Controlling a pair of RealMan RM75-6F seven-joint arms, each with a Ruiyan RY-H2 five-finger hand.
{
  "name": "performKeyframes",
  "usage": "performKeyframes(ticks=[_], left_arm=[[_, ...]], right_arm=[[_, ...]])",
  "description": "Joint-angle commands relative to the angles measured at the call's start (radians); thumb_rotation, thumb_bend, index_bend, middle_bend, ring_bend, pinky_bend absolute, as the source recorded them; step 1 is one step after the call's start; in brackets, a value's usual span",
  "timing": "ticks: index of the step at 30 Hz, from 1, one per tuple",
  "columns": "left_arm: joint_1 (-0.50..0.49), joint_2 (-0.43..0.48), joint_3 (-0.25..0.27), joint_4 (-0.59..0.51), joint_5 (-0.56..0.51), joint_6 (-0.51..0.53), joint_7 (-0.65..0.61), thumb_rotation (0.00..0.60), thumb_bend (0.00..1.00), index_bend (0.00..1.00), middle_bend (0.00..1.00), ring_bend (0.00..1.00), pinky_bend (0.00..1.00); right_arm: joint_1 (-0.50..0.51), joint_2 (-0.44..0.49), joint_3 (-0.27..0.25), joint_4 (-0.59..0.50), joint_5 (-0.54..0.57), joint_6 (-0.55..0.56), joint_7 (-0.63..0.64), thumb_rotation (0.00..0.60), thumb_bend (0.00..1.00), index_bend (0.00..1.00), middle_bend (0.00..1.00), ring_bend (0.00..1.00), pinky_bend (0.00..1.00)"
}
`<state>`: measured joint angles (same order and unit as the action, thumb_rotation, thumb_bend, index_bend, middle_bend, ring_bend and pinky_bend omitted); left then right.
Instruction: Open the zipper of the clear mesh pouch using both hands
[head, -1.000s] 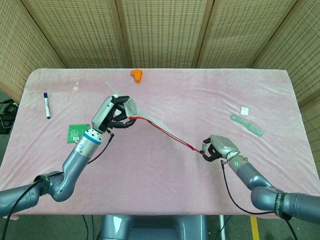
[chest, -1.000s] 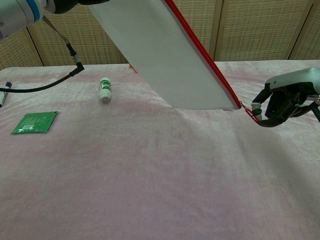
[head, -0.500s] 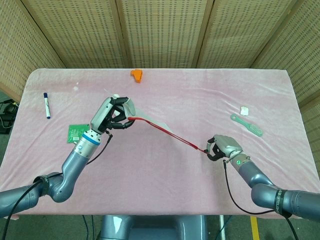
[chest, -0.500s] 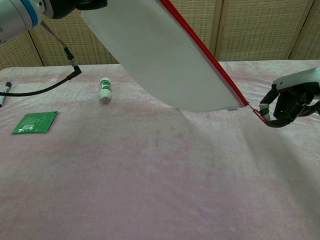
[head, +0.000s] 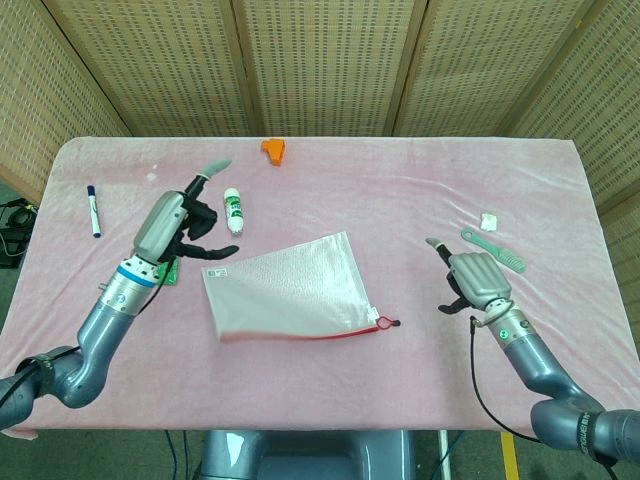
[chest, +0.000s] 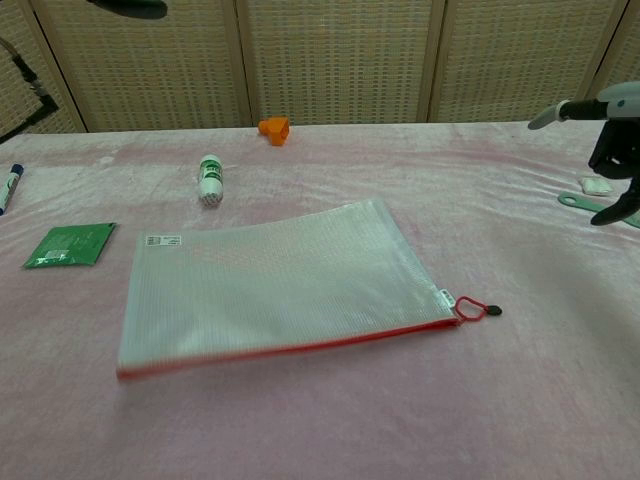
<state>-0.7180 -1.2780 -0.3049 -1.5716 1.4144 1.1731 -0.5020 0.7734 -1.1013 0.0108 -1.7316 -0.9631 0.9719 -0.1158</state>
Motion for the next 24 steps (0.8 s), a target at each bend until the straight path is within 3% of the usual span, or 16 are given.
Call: performKeyframes(ticks=[1, 2, 3, 5, 6, 9, 13, 19, 24], left_arm=[[0.072, 0.088, 0.052, 0.003, 0.009, 0.048, 0.153, 0.600, 0.00, 0.00, 0.51, 0.46, 0.60], [0.082, 0.101, 0.061, 0.001, 0.005, 0.047, 0.179, 0.600, 0.00, 0.00, 0.28, 0.25, 0.38], [0.108, 0.129, 0.080, -0.003, -0.012, 0.051, 0.245, 0.600, 0.00, 0.00, 0.11, 0.10, 0.19], [0.160, 0.169, 0.105, -0.038, -0.053, 0.075, 0.347, 0.600, 0.00, 0.00, 0.00, 0.00, 0.02], [0.179, 0.183, 0.115, -0.054, -0.072, 0.082, 0.378, 0.600, 0.00, 0.00, 0.00, 0.00, 0.00], [0.250, 0.218, 0.147, -0.104, -0.129, 0.125, 0.475, 0.600, 0.00, 0.00, 0.00, 0.00, 0.00], [0.347, 0.245, 0.202, -0.145, -0.148, 0.200, 0.545, 0.600, 0.00, 0.00, 0.00, 0.00, 0.00], [0.499, 0.246, 0.312, -0.148, -0.032, 0.328, 0.495, 0.600, 0.00, 0.00, 0.00, 0.00, 0.00], [0.569, 0.238, 0.358, -0.152, 0.036, 0.393, 0.484, 0.600, 0.00, 0.00, 0.00, 0.00, 0.00]], right_arm=[[-0.108, -0.004, -0.014, 0.065, -0.175, 0.185, -0.002, 0.600, 0.00, 0.01, 0.78, 0.79, 0.90], [-0.121, -0.007, -0.017, 0.078, -0.196, 0.210, -0.002, 0.600, 0.00, 0.01, 0.68, 0.69, 0.78], [-0.148, -0.008, -0.024, 0.100, -0.231, 0.251, -0.005, 0.600, 0.00, 0.01, 0.54, 0.55, 0.62], [-0.189, -0.003, -0.034, 0.117, -0.274, 0.307, -0.009, 0.600, 0.00, 0.00, 0.29, 0.27, 0.35], [-0.204, -0.002, -0.036, 0.122, -0.289, 0.328, -0.010, 0.600, 0.00, 0.00, 0.16, 0.14, 0.23], [-0.263, -0.004, -0.043, 0.131, -0.342, 0.414, -0.012, 0.600, 0.00, 0.00, 0.00, 0.00, 0.03], [-0.343, -0.014, -0.052, 0.131, -0.396, 0.514, -0.001, 0.600, 0.00, 0.00, 0.00, 0.00, 0.00], [-0.471, -0.025, -0.088, 0.098, -0.445, 0.620, -0.011, 0.600, 0.00, 0.00, 0.00, 0.00, 0.00], [-0.536, -0.027, -0.103, 0.087, -0.486, 0.673, -0.021, 0.600, 0.00, 0.00, 0.00, 0.00, 0.00]])
